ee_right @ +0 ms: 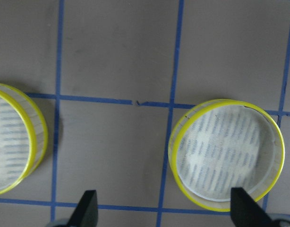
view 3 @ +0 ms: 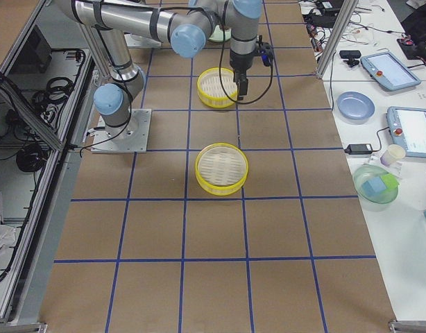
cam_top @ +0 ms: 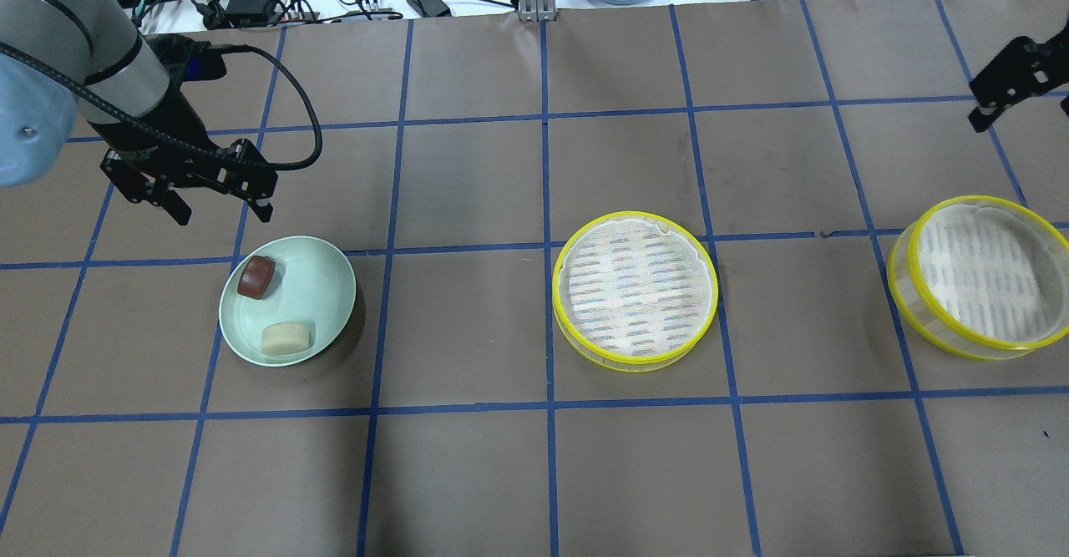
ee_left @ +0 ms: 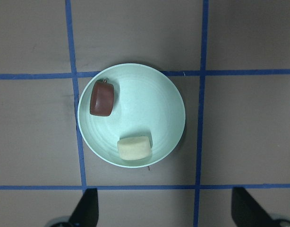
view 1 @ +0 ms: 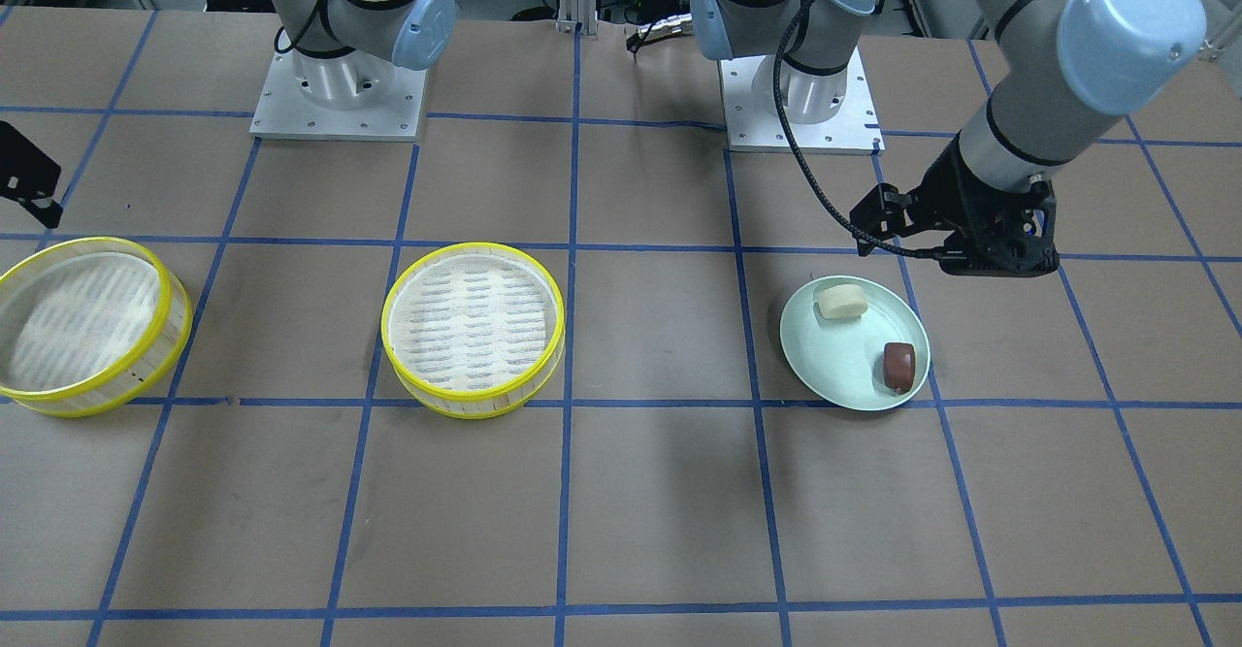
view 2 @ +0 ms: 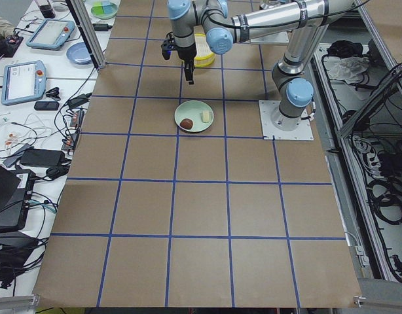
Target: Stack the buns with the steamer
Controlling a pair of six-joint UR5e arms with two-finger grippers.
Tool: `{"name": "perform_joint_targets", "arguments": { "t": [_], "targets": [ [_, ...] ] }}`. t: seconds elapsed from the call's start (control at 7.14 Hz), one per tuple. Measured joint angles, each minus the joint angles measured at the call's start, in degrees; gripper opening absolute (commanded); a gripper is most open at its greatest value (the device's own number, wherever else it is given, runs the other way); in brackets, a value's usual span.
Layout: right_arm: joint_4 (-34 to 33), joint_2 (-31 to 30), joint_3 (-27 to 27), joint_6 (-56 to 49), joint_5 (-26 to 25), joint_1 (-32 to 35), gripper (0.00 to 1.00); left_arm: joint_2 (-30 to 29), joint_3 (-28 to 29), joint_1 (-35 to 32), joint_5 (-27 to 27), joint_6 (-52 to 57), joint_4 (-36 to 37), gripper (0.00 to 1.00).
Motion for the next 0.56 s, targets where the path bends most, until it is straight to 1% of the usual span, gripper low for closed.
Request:
{"name": "perform_joint_targets", "arguments": {
  "t": [0.14, 0.28, 0.56],
  "targets": [
    [-1.52, 3.48, 0.06, -3.73, -0.04, -4.1, 1.0, -2.01, -1.6, 0.39, 0.15, 0.46, 0.54, 1.0],
    [-5.49, 7.58, 0.3, -6.05, -1.44, -6.51, 0.99, -4.13, -2.45, 0.56, 0.32, 0.56, 0.73, 1.0],
    [-13.95, 15.22, 1.43, -11.3, -6.28, -8.1, 0.9, -9.09, -2.98, 1.15, 0.52, 0.53, 1.03, 1.0]
  ]
}}
